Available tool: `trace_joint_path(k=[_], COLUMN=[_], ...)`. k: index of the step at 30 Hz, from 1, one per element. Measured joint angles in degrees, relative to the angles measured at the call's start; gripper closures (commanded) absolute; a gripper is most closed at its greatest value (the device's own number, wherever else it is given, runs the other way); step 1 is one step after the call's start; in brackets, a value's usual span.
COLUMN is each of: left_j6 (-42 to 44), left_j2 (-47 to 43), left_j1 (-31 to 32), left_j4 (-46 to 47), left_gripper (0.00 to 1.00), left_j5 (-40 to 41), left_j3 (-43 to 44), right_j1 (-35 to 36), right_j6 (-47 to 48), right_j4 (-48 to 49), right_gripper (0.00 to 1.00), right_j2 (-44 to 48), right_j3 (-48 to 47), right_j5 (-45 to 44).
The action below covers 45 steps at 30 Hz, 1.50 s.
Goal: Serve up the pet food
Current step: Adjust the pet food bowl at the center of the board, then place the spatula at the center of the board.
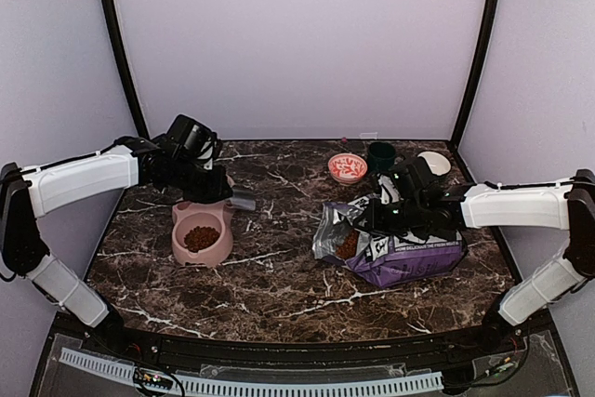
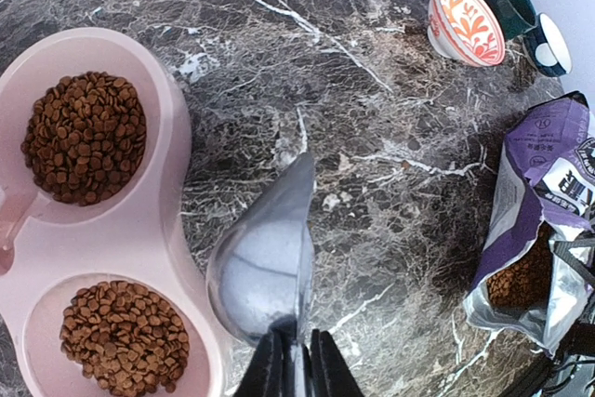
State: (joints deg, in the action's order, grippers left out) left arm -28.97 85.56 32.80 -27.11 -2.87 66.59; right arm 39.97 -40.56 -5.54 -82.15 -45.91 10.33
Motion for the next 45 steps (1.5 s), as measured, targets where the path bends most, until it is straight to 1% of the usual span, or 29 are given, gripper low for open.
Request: trace_joint_path(k=[10,17,26,35,45], left_j6=[-2.7,-5.6,-9.4,-12.0,-12.2], left_j2=[0.0,3.0,9.7,19.4,24.9], left_j1=[0.3,0.5,0.9,1.0,1.0], left_j4=[7.1,13.3,21.9,29.4,35.3], left_gripper=[1.00,1.00,1.00,1.00,0.99], left_j5=[-7.1,-12.2,-17.5,-23.0,-26.0], left_j3=[0.0,0.0,0.0,0.0,0.0], right_j1=[0.0,0.0,0.0,0.0,-0.1], right_j6=[0.0,0.0,0.0,-0.3,-0.5], right_j4=[0.0,0.0,-0.2,-0.6,-0.3], right_gripper=[1.00,1.00,1.00,1.00,1.00], right_j2=[0.0,0.1,1.6,2.4,3.2], right_j3=[0.0,0.1,0.9,1.3,2.3], right_j5=[0.0,-0.1,-0.2,-0.3,-0.2])
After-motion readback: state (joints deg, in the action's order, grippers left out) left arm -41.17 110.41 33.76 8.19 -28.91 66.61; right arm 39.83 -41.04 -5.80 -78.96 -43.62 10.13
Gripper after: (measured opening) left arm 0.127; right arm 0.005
